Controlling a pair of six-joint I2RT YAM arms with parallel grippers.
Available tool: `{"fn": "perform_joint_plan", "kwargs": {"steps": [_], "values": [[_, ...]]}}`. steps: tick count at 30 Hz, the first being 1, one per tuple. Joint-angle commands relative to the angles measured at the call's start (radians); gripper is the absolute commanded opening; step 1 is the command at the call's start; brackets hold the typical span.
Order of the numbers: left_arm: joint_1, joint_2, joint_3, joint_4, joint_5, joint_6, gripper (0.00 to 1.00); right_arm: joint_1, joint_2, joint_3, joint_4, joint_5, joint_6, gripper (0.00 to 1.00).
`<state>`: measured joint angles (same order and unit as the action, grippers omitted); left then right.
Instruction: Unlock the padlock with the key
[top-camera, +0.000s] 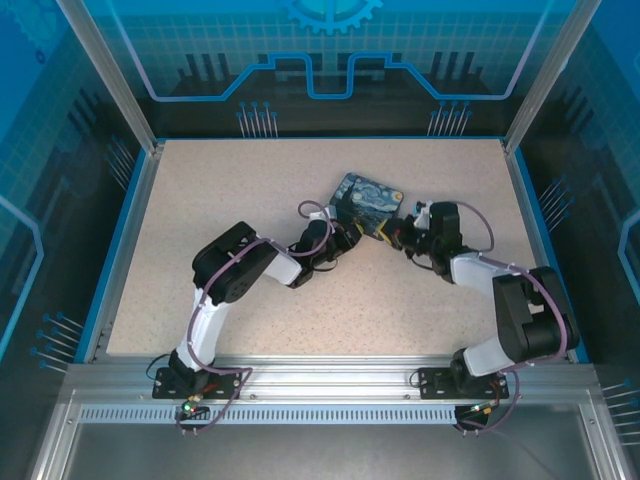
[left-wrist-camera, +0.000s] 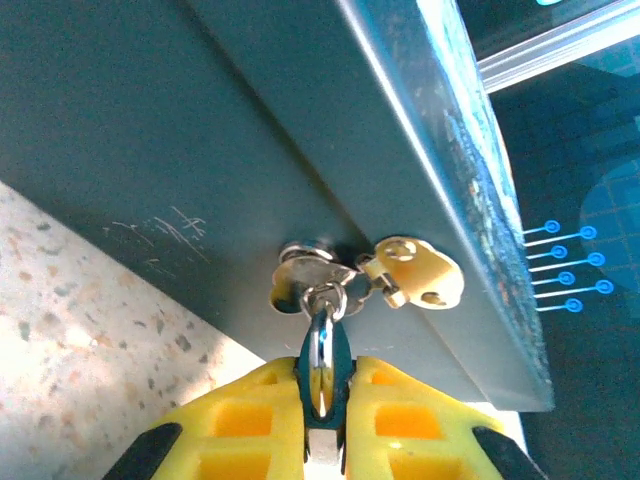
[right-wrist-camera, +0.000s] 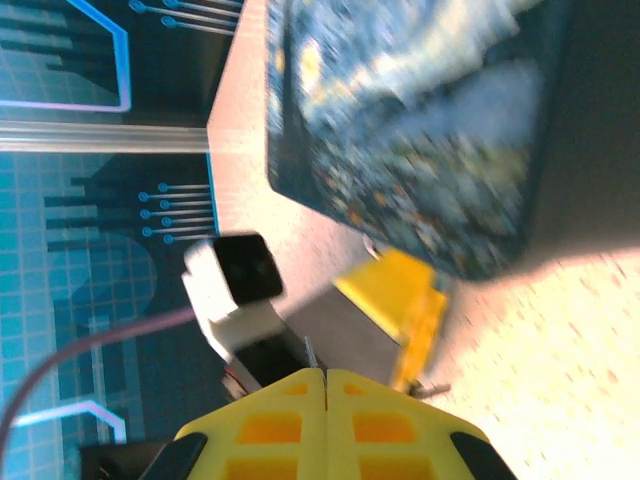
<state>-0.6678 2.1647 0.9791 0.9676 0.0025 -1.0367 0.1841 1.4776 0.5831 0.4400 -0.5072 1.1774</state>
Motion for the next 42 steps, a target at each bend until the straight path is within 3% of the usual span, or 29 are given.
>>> {"fn": "perform_joint_plan", "kwargs": {"steps": [1,10,26,42], "values": [[0.018,-0.067,-0.024,0.017,0.073,-0.081,0.0,0.022,-0.041,-0.097,0.091,-0.033,0.022,0.0],[0.02,-0.118,-0.105,0.088,0.085,-0.209,0.0,0.092,-0.133,-0.238,0.173,0.024,0.043,0.0],[-0.014,-0.219,-0.198,0.131,0.035,-0.279,0.0,0.18,0.058,-0.237,0.455,0.172,0.234,0.0],[-0.021,-0.217,-0.2,0.134,0.039,-0.281,0.0,0.196,0.099,-0.232,0.488,0.258,0.279,0.0]]}}
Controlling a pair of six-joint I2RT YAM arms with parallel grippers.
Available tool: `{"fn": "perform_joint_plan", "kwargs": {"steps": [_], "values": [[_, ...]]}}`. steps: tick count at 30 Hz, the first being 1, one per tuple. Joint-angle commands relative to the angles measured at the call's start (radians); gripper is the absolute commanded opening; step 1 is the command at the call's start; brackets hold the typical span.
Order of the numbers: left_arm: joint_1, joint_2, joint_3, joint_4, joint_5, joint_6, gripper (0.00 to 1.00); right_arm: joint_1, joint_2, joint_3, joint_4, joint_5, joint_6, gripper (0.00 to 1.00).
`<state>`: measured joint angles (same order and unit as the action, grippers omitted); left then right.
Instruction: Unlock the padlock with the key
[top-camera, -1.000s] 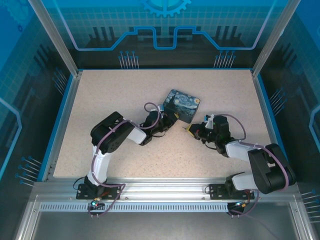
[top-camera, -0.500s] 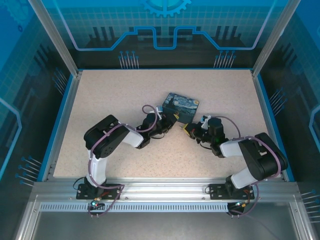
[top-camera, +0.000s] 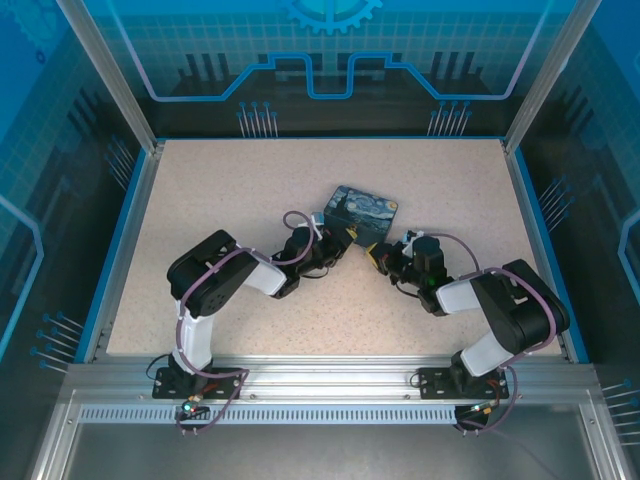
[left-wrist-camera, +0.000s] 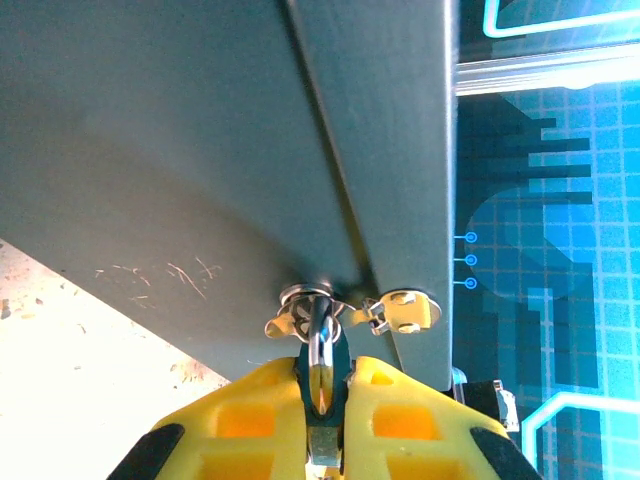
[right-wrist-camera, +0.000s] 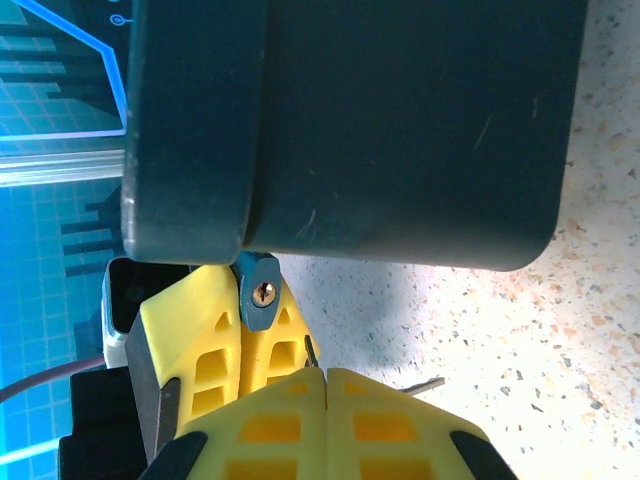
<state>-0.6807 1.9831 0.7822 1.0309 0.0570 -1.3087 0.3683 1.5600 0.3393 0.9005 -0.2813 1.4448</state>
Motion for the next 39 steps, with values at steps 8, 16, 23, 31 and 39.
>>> {"fn": "perform_joint_plan", "kwargs": {"steps": [8,16,23,31,39], "values": [[-0.008,-0.029,0.001,0.077,-0.009,-0.014,0.0,0.012,0.055,0.045,0.046,0.035,0.025,0.0],[-0.008,-0.026,0.001,0.08,-0.009,-0.015,0.0,0.01,0.062,0.058,0.054,0.036,0.032,0.0],[-0.009,-0.021,0.002,0.083,-0.004,-0.018,0.0,0.01,0.058,0.072,0.045,0.036,0.032,0.0],[-0.01,-0.019,0.001,0.083,-0.002,-0.02,0.0,0.01,0.054,0.079,0.036,0.036,0.031,0.0],[-0.012,-0.018,-0.006,0.086,-0.005,-0.019,0.0,0.006,0.036,0.074,0.028,0.037,0.028,0.0]]}}
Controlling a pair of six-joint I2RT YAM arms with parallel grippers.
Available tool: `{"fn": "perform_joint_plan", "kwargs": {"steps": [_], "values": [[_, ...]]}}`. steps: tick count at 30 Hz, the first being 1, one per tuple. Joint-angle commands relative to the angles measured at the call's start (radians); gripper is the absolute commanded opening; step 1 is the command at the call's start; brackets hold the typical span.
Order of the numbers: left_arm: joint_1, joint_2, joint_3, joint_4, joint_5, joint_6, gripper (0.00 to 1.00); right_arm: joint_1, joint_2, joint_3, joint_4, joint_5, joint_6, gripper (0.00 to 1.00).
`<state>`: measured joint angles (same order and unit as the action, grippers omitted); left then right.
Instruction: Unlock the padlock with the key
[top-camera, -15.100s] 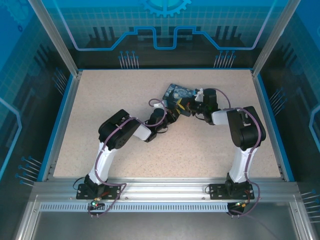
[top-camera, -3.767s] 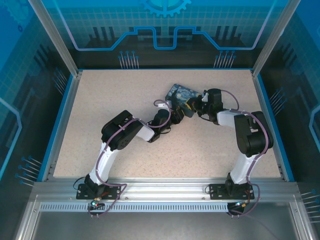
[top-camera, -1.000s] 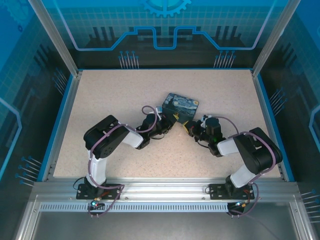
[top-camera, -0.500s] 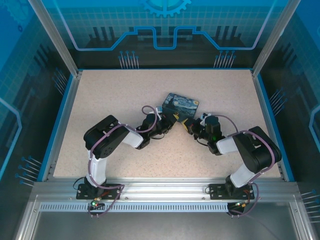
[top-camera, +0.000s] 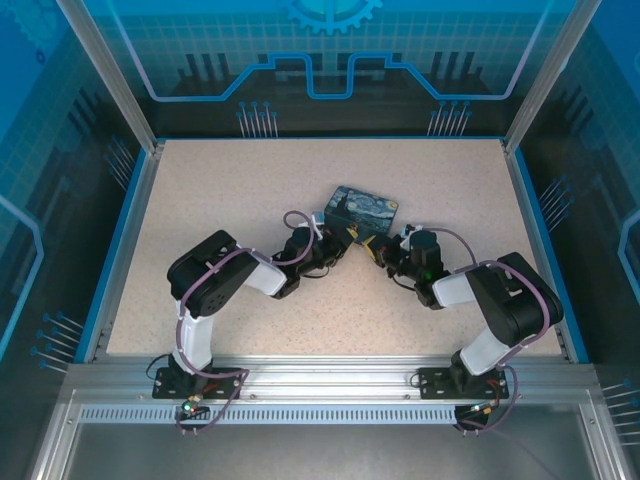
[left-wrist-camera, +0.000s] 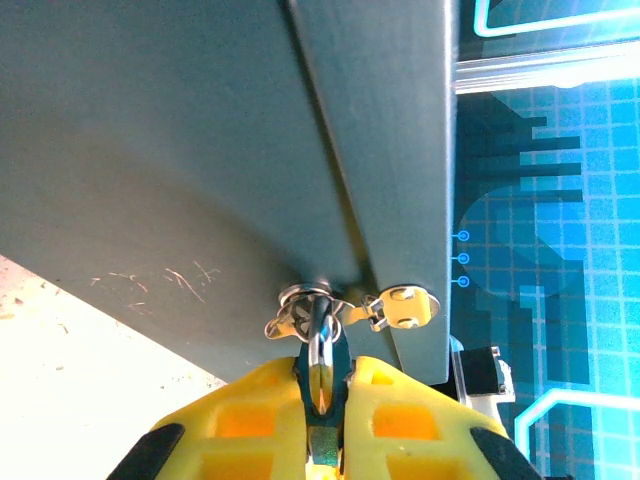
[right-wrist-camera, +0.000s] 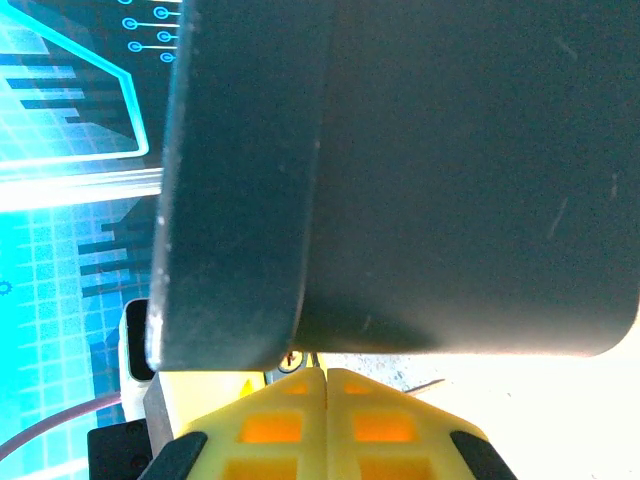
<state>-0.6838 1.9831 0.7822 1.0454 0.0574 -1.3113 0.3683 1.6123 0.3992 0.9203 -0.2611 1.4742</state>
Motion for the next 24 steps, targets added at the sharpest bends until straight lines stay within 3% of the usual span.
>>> {"fn": "perform_joint_plan", "kwargs": {"steps": [1,24], "values": [[-0.009,-0.017,-0.008,0.075,-0.007,-0.016,0.0,0.006,-0.023,0.012,0.0,0.016,-0.002,0.0],[-0.008,-0.015,-0.005,0.079,-0.007,-0.019,0.0,0.001,-0.059,0.004,-0.054,0.018,-0.026,0.0]]}}
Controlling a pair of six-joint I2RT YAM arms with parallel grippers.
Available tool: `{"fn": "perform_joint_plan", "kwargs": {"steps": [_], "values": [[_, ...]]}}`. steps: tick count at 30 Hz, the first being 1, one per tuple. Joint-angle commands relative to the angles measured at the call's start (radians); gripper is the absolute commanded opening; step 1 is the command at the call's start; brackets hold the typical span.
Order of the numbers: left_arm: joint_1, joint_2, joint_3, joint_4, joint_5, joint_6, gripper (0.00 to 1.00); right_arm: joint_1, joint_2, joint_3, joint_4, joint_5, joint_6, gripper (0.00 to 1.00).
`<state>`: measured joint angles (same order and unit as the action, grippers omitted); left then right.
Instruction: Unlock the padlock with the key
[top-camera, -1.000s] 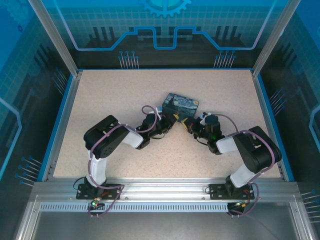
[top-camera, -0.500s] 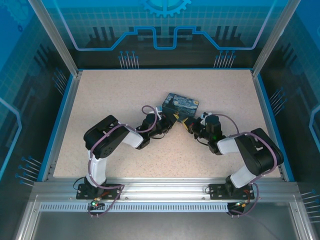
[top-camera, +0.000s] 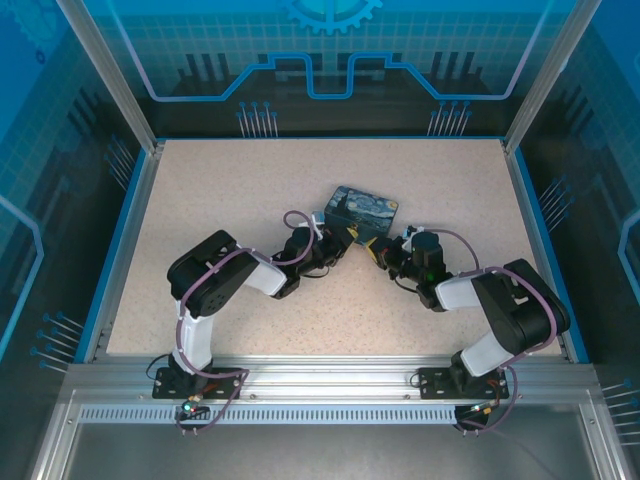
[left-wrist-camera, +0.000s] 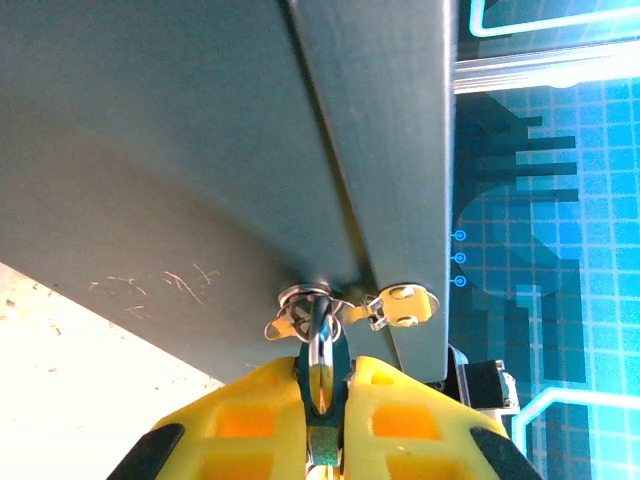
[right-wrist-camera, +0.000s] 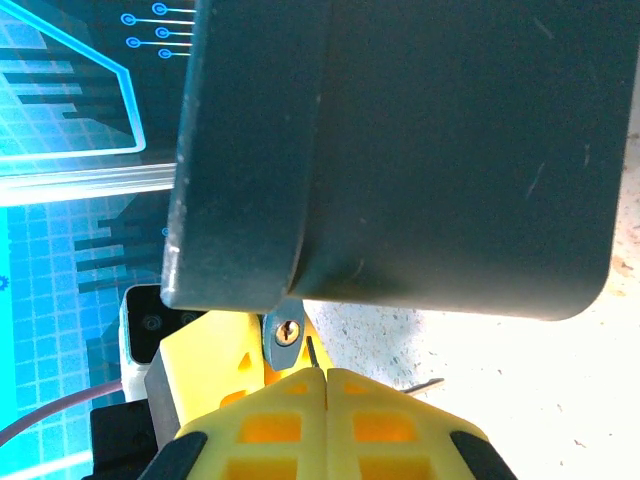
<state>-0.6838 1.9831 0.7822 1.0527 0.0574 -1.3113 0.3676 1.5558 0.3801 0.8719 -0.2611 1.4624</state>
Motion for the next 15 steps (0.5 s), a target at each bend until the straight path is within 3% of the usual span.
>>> {"fn": "perform_joint_plan", "kwargs": {"steps": [1,15], "values": [[-0.009,-0.014,-0.004,0.072,-0.005,-0.019,0.0,0.002,-0.001,0.026,-0.004,0.019,-0.014,0.0],[-0.013,-0.012,-0.005,0.075,-0.005,-0.022,0.0,0.002,0.02,0.057,-0.003,0.023,-0.009,0.0]]}}
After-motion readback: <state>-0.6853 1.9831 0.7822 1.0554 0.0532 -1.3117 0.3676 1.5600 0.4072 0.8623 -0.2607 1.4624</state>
